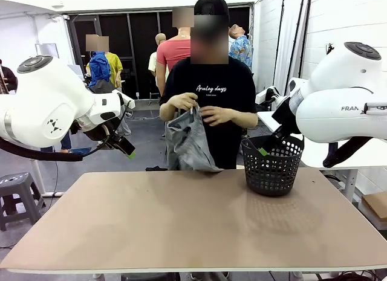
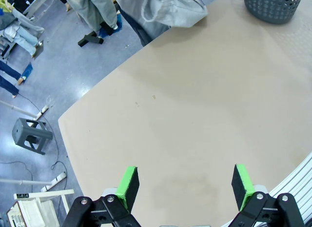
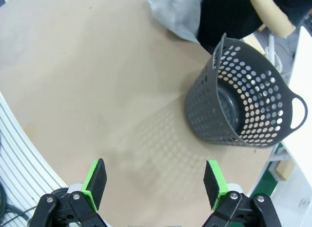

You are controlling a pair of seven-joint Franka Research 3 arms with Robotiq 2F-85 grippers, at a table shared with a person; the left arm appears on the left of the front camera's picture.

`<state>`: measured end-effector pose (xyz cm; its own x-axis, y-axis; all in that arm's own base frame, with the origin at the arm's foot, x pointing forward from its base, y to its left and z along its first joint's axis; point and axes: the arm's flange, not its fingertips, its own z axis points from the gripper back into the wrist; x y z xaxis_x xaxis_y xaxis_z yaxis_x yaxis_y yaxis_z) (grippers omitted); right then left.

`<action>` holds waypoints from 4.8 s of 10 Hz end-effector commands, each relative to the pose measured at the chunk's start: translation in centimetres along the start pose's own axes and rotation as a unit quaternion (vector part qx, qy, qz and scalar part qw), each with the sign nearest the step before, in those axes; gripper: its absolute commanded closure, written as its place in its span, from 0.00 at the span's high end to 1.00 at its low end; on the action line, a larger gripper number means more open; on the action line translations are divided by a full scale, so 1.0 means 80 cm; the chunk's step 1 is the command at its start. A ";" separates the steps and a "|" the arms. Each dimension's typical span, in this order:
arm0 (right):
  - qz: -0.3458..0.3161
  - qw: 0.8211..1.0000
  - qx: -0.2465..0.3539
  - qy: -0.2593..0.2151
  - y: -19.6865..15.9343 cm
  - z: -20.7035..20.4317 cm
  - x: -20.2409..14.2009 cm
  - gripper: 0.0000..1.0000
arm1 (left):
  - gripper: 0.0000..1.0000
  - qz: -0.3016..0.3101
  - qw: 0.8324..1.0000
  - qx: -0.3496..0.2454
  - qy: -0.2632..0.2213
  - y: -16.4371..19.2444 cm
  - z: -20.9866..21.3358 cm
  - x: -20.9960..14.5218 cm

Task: Fold the training pants.
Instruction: Grab both ends of the Training pants handed by a person.

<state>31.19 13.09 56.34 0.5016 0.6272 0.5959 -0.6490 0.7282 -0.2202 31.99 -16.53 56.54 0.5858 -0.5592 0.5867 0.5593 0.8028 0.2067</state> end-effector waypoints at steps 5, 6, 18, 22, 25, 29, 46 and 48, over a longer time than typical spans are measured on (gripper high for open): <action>-0.001 1.000 0.000 0.000 -0.001 0.000 0.000 1.00 | 1.00 -0.004 1.000 0.001 -0.005 0.000 0.001 0.000; -0.001 1.000 0.000 0.000 -0.001 0.000 0.000 1.00 | 1.00 -0.004 1.000 0.001 -0.005 0.000 0.001 0.000; -0.001 1.000 0.000 0.000 -0.001 0.000 0.000 1.00 | 1.00 -0.004 1.000 0.001 -0.005 0.000 0.001 0.000; -0.001 1.000 0.000 0.000 -0.001 0.000 0.000 1.00 | 1.00 -0.004 1.000 0.001 -0.005 0.000 0.001 0.000; -0.001 1.000 0.000 0.000 -0.001 0.000 0.000 1.00 | 1.00 -0.004 1.000 0.001 -0.005 0.000 0.001 0.000; -0.001 1.000 0.000 0.000 -0.001 0.000 0.000 1.00 | 1.00 -0.004 1.000 0.001 -0.005 0.000 0.001 0.000; -0.001 1.000 0.000 0.000 -0.001 0.000 0.000 1.00 | 1.00 -0.004 1.000 0.001 -0.005 0.000 0.001 0.000; -0.001 1.000 0.000 0.000 -0.001 0.000 0.000 1.00 | 1.00 -0.004 1.000 0.001 -0.005 0.000 0.001 0.000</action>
<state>31.19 13.09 56.34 0.5016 0.6272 0.5959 -0.6490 0.7282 -0.2202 31.99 -16.53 56.55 0.5857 -0.5592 0.5868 0.5593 0.8028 0.2067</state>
